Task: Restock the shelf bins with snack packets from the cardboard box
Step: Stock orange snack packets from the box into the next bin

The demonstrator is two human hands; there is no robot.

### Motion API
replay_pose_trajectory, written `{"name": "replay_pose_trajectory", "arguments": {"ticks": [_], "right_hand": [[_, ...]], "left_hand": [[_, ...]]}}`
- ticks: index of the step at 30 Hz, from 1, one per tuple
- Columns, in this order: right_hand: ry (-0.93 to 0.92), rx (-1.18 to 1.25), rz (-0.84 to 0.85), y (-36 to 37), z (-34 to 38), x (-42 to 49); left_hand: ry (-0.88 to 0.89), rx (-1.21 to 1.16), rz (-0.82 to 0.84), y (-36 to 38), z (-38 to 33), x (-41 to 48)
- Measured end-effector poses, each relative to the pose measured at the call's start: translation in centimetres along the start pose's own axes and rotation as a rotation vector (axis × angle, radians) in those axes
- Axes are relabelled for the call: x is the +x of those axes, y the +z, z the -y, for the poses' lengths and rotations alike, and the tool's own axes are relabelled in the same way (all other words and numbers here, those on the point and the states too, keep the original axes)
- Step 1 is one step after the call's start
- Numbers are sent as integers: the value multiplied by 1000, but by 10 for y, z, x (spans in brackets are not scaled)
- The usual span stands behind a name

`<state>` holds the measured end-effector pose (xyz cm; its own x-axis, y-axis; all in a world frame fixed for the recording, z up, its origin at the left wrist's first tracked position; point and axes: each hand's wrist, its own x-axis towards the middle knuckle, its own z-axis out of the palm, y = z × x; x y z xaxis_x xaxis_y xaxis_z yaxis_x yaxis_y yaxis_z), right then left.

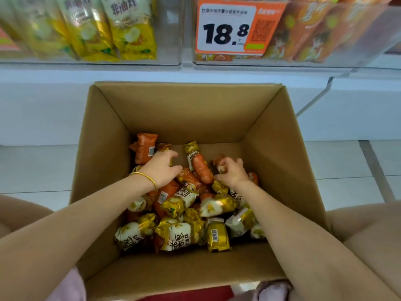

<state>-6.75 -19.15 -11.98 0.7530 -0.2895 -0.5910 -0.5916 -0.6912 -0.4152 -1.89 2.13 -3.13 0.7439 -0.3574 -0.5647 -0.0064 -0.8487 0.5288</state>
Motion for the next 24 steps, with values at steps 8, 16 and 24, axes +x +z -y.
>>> {"name": "replay_pose_trajectory", "arguments": {"ticks": [8, 16, 24], "right_hand": [[-106, -182, -220, 20, 16, 13], [-71, -511, -42, 55, 8, 40], [-29, -508, -3, 46, 4, 52]], "left_hand": [[16, -17, 10, 6, 1, 2], [-1, -77, 43, 15, 8, 5], [-38, -130, 21, 16, 9, 3]]}}
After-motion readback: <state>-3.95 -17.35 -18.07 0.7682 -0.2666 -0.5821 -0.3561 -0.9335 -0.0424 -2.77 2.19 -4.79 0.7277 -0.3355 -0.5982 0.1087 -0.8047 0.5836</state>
